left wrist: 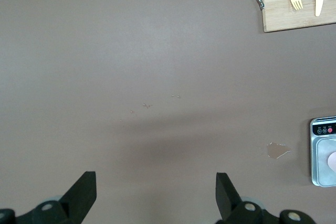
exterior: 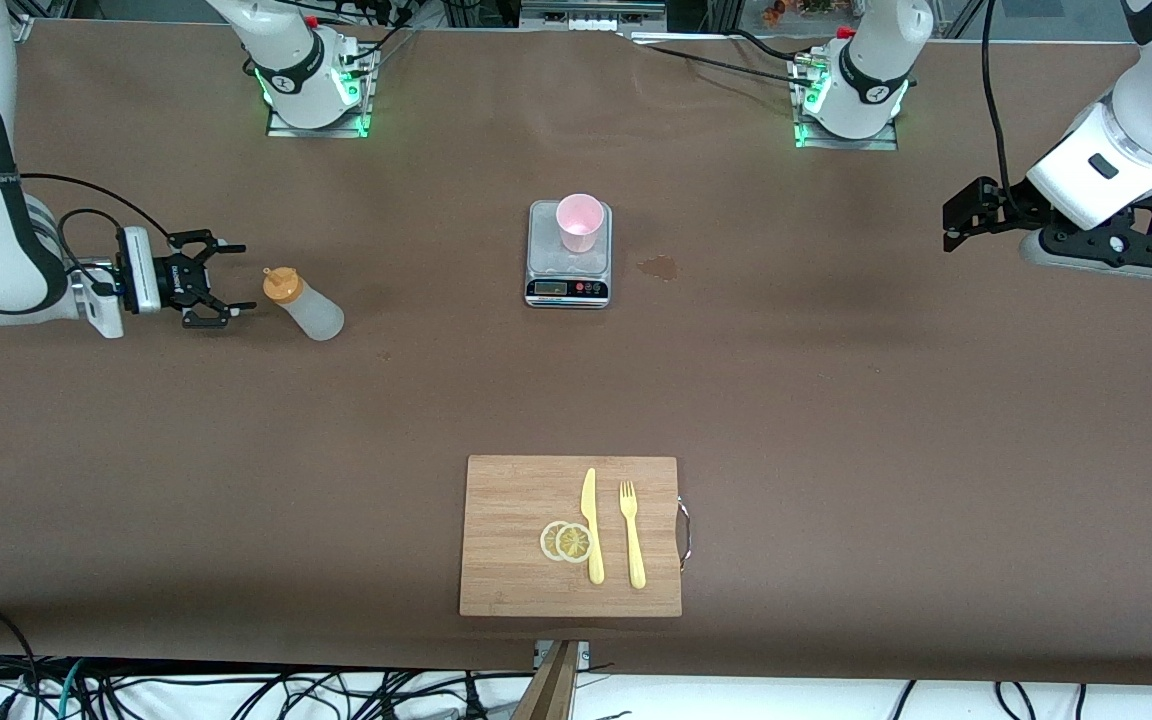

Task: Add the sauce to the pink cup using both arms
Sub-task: 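Reach the right gripper to the white squeeze bottle and grasp it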

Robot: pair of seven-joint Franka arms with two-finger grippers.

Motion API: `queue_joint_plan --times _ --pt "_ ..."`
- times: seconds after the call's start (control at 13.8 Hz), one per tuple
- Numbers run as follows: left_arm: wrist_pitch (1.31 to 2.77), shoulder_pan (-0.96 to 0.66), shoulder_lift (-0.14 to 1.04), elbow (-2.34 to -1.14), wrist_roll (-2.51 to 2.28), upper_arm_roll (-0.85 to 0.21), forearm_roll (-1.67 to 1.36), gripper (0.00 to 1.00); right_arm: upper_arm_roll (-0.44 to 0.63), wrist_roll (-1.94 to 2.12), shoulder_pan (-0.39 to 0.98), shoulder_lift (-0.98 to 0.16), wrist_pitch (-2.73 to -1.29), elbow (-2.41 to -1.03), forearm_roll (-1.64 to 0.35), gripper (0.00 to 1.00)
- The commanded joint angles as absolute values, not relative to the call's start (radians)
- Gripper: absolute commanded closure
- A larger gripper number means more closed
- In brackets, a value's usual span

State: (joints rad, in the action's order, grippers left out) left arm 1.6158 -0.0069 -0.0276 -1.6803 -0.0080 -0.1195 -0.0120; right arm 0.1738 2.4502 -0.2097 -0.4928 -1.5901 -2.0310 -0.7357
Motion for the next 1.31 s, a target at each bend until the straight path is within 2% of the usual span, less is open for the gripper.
queue_joint_plan --times 0.0,1.23 --pt "1.594 -0.014 -0.012 -1.649 0.017 -0.11 -0.025 0.0 0.173 2.549 -0.173 -0.526 -1.571 -2.019 -0.81 0.0" --pt "1.594 -0.009 -0.012 -1.651 0.017 -0.11 -0.028 0.0 0.164 2.712 -0.092 -0.686 -1.571 -1.945 -1.028 0.0"
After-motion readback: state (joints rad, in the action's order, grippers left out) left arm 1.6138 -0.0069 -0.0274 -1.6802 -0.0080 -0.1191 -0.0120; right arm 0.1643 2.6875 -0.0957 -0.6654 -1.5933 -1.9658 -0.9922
